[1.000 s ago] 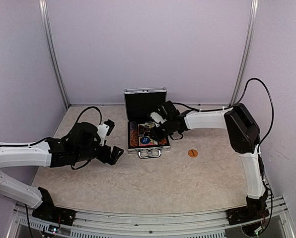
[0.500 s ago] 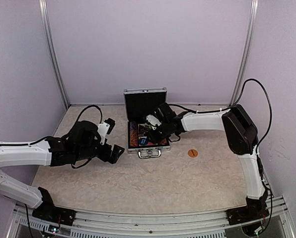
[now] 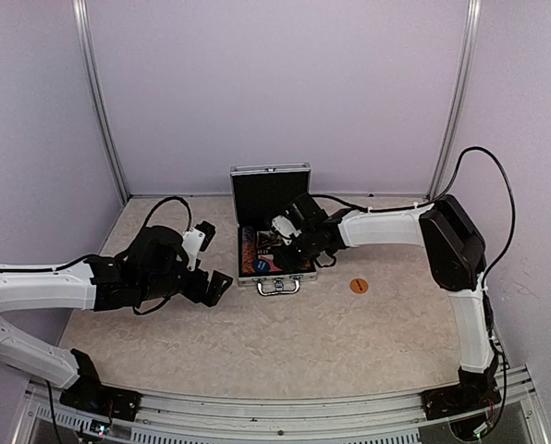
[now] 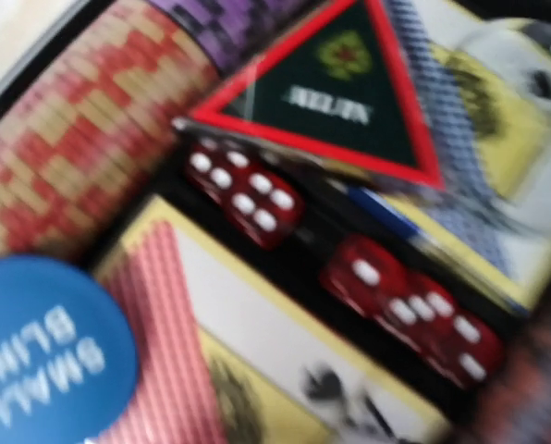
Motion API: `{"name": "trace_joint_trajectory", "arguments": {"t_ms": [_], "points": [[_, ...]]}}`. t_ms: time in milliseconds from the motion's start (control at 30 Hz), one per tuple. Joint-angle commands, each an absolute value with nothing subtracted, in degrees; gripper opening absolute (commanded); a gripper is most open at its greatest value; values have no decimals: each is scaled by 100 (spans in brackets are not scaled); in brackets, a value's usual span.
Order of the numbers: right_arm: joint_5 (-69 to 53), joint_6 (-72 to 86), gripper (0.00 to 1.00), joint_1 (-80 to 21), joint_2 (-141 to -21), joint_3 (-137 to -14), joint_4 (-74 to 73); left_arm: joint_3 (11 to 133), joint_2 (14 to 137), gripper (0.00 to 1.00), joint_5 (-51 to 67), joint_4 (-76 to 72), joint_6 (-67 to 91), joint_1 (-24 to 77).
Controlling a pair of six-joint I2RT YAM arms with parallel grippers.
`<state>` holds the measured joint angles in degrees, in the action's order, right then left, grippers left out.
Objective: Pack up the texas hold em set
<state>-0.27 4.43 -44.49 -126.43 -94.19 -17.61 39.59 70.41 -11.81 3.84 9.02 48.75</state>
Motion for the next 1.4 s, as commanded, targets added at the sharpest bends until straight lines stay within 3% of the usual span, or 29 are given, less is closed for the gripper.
{"name": "trace_joint_trajectory", "arguments": {"t_ms": [0, 267, 500, 1100, 1367], "points": [[449, 517, 60, -4369, -11698, -9078, -1894, 4063, 6996, 99, -1179, 300, 929, 4911], [953, 854, 86, -4281, -10805, -7965, -1874, 3951, 7040, 99, -1171, 180, 937, 4913], [864, 1303, 99, -3773, -10393, -6976, -1835, 3877, 7074, 99, -1171, 73, 898, 4913], [1061, 1784, 100, -3240, -10476, -6256, -1574, 3678, 7071, 99, -1132, -114, 955, 4913], [1047, 1820, 100, -3045, -10515, -6275, -1573, 4119, 7447, 99, -1669, 298, 1163, 4904]]}}
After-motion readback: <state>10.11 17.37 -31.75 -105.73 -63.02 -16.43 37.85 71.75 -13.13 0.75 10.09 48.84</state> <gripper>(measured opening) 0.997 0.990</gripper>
